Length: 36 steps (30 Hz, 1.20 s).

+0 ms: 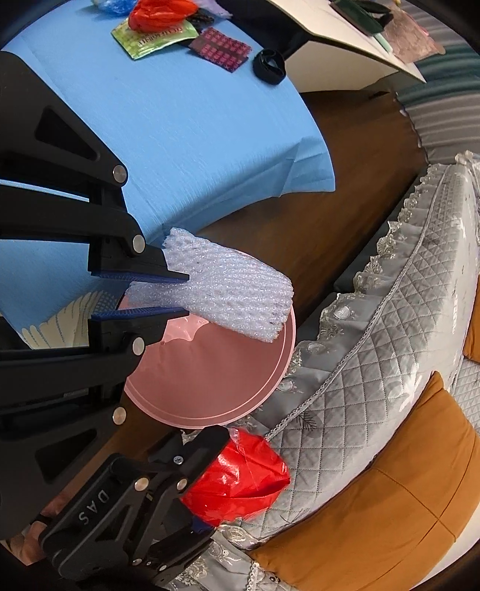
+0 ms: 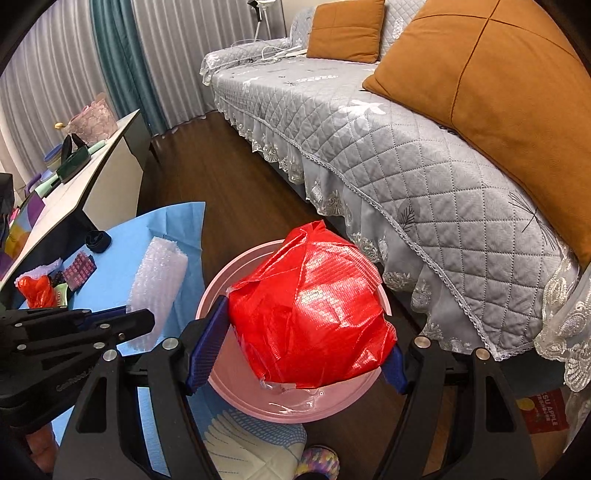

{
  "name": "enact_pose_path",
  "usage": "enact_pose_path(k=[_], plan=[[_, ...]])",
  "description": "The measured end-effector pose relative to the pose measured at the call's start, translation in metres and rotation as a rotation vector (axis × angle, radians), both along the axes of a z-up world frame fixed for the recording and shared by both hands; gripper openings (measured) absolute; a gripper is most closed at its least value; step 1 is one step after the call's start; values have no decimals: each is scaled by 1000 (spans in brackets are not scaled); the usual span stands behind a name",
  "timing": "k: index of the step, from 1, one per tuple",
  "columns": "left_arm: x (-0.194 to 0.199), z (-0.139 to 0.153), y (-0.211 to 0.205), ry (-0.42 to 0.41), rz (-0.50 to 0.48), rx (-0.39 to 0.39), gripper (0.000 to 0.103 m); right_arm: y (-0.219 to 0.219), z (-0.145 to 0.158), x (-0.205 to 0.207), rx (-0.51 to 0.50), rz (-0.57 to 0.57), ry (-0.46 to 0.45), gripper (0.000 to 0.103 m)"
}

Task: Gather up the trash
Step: 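Carry the red bag and bubble-wrap sleeve over the pink wastebasket with both tools, then open both tools to drop the red bag and bubble wrap into the wastebasket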

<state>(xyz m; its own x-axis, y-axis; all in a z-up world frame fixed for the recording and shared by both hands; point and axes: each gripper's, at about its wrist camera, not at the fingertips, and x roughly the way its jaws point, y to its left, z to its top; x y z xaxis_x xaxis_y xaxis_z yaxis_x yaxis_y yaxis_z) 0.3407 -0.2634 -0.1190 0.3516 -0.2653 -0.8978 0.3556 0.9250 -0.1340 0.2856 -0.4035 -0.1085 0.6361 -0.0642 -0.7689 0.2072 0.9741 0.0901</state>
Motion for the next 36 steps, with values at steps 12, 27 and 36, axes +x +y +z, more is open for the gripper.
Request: enact_pose_path(k=[12,27,36], plan=[[5,-4,-8,2,-35,4,12,-3,-6,6,-11,-19,16,72],[12,-27,-22,34,-79,10,12,-11,-18,15,-7,-42,64,72],[14,-31,-28,35,-92,23,12,-14,-22,18,-12,-43,79,72]])
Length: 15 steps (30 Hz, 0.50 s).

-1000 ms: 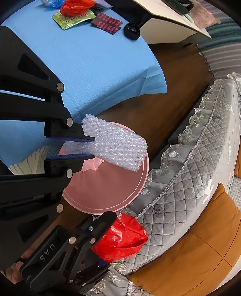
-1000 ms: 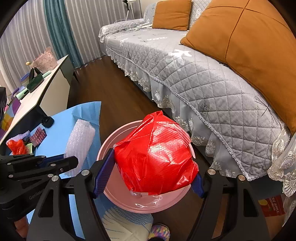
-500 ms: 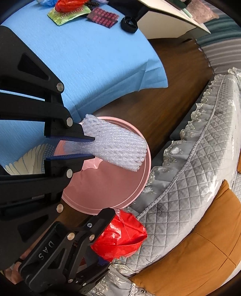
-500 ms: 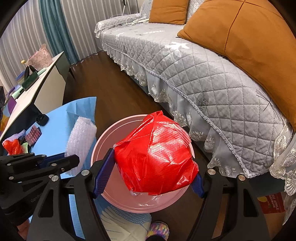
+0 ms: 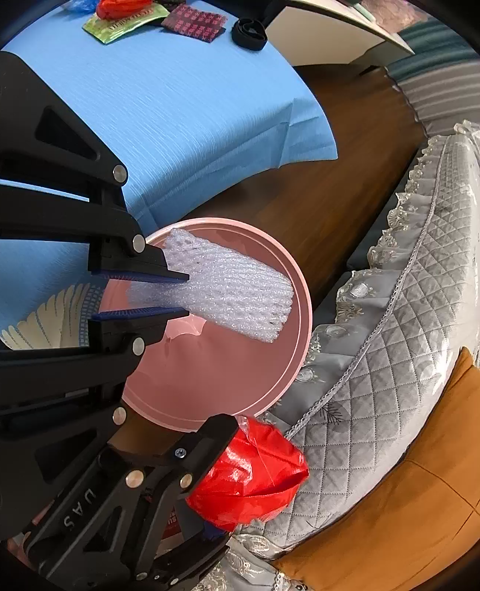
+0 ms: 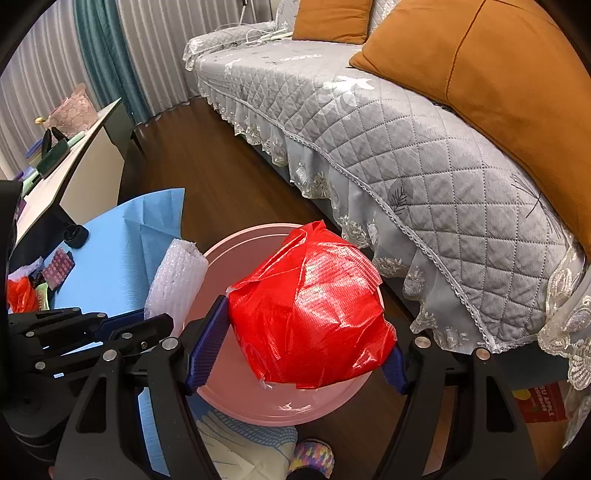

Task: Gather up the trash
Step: 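Open both tools to drop the red bag and bubble wrap into the wastebasket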

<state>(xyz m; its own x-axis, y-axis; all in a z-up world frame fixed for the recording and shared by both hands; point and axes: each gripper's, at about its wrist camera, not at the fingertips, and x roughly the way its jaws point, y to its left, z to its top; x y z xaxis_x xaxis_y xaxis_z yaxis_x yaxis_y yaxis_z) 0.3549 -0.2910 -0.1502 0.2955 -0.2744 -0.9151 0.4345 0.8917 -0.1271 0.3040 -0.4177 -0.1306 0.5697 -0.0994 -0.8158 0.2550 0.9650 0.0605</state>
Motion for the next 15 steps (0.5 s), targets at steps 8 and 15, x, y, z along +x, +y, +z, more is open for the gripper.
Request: enact_pose_path(k=[8,15], plan=[[7,-4,5,-16,52,34,65,-7,-2,2,-21,-48,14,74],[14,-10,16,17,80,1,88,-18,-4,1,41,-86,14,92]])
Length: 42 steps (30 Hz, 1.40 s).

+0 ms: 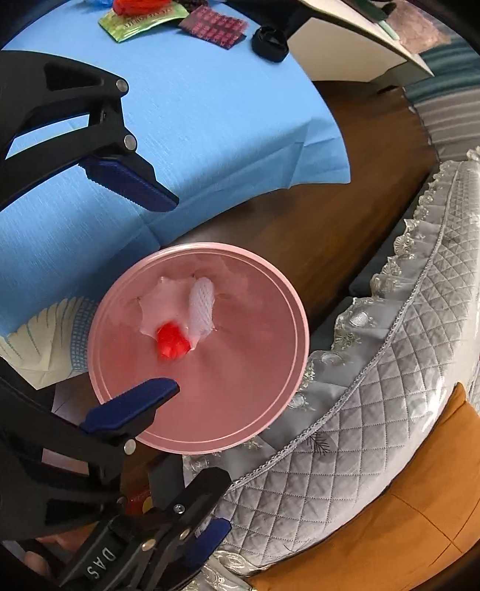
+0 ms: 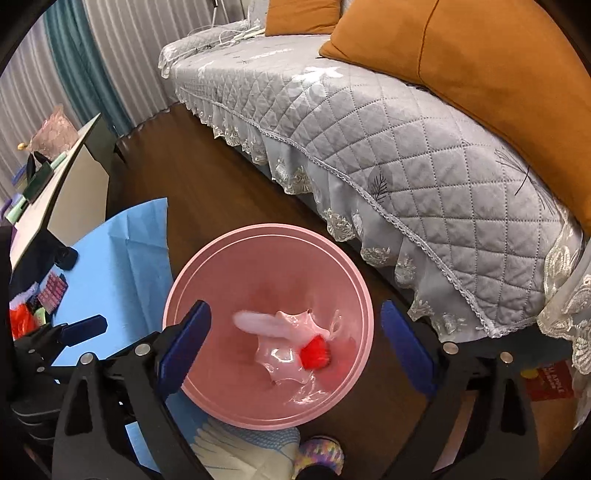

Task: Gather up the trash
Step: 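Open both tools to drop the red bag and bubble wrap into the wastebasket, then move both open tools back over the blue table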

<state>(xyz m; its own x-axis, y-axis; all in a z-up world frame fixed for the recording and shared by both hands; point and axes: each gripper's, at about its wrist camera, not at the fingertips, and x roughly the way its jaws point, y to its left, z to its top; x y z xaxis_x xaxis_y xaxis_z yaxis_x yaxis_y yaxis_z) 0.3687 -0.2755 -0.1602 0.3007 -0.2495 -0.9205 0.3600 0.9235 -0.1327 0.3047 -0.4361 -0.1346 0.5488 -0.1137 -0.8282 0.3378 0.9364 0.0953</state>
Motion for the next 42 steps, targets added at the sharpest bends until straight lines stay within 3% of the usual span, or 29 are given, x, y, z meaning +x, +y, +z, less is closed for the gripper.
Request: enact_pose_path(k=[9,18,21,33,37,42], plan=[[-1,3,15,-5,36,22,88,-2,5,-2,-9,-18,-9,92],[-12,31,59,-59,128,-1,88,23,23,-8,-44,42,-53,96],[-18,41,78,-93,149,29,88,35,34,-12,-32,68,-87,98],[-65,100,197,-216,296,106,88,112,74,-23,-25,178,-219,98],[-84,112,234,-242,354,128,88,137,89,-28,-23,186,-307,98],[-104,119,278,-255,428,145,88,163,99,-28,51,202,-390,98]])
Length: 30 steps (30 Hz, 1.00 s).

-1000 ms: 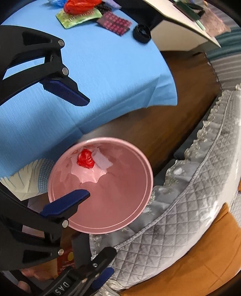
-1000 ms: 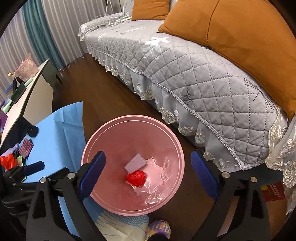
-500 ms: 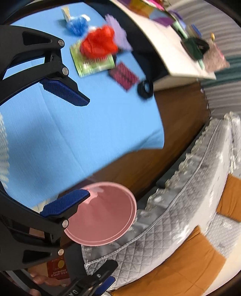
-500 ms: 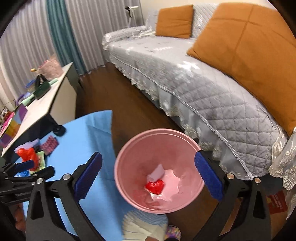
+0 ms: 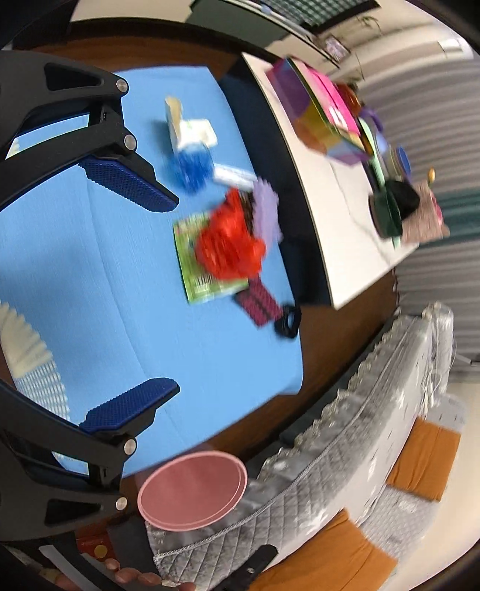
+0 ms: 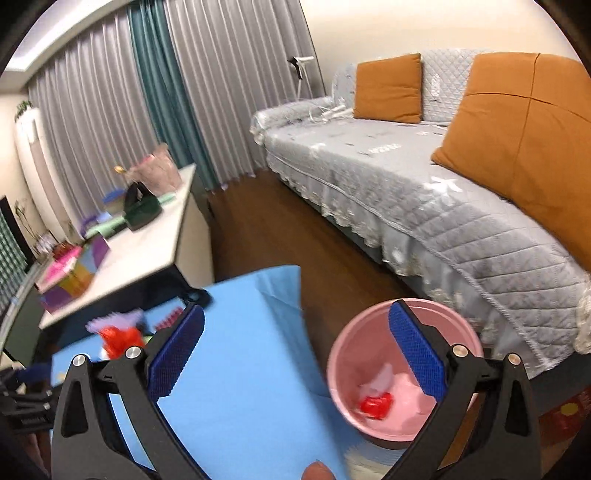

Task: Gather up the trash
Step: 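Move both open tools back over the blue table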

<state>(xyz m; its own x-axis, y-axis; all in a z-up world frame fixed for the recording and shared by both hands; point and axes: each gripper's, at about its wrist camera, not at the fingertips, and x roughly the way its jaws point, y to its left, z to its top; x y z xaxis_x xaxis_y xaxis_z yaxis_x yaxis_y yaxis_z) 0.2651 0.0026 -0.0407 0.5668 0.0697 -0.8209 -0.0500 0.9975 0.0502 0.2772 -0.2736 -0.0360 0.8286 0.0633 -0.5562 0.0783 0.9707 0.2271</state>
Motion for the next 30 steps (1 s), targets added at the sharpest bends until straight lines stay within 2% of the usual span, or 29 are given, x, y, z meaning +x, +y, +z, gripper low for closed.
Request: enact_pose_path(k=[4,9,14,19,25,30], plan=[[-12,-1,31,-4,48,12,88,22,0,4,40,64,-19,98],[-16,-10,58,-5,91,38,88,53,-7,13,-34,119,37,98],[-12,-25,82,3,128,46,88,75,-15,17,-63,161,57,98],[-1,-38,98,-8,151,25,88,95,-22,23,-122,190,68,98],[14,-61,115,-7,168,-19,88,118,-32,29,-239,208,68,98],[23,-71,130,20,194,-33,89,125,-38,40,-269,216,76,98]])
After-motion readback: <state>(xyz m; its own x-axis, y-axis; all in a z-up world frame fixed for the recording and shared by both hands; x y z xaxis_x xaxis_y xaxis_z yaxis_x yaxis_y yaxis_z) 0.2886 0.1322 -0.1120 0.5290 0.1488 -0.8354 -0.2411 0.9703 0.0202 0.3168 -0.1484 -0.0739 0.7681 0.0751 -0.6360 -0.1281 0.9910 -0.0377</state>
